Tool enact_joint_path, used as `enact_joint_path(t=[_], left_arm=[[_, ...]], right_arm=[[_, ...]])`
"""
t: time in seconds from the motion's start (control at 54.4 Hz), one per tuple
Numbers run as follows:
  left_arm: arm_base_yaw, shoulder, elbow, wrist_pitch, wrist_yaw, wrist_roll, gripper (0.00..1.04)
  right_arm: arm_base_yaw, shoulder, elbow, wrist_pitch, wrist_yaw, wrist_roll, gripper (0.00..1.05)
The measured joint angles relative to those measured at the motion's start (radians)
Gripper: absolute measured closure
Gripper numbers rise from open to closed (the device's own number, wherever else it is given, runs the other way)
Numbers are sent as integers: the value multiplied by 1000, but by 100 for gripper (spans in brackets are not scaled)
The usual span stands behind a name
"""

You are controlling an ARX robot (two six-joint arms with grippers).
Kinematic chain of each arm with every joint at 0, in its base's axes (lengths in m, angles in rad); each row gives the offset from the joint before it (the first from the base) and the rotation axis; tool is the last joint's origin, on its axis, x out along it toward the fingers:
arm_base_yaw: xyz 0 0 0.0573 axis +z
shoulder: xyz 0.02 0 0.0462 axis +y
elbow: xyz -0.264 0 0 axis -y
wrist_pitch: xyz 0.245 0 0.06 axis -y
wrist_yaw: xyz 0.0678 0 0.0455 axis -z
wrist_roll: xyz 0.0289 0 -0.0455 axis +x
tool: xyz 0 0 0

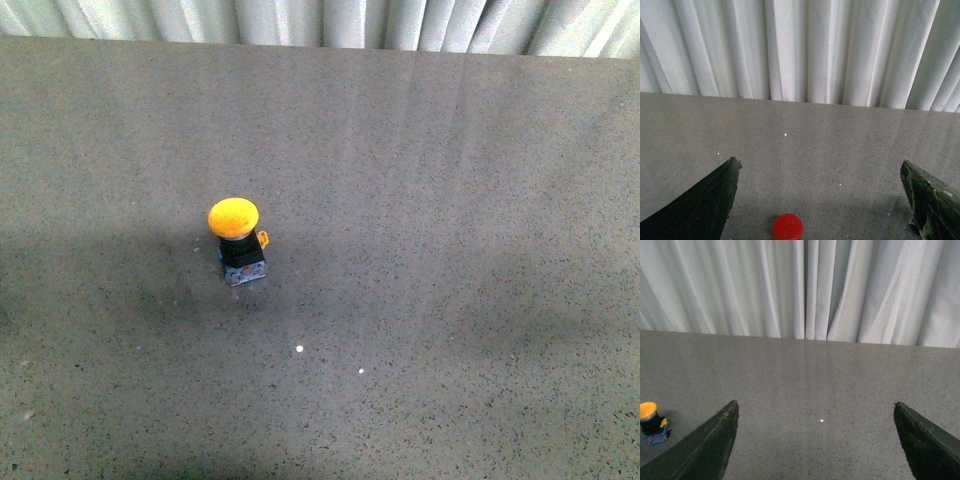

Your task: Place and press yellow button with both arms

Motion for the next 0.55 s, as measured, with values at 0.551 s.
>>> enact_joint_path(t=[0.551], left_arm=[[0, 0, 0, 0, 0, 0, 9]], right_arm=[[0, 0, 0, 0, 0, 0, 9]])
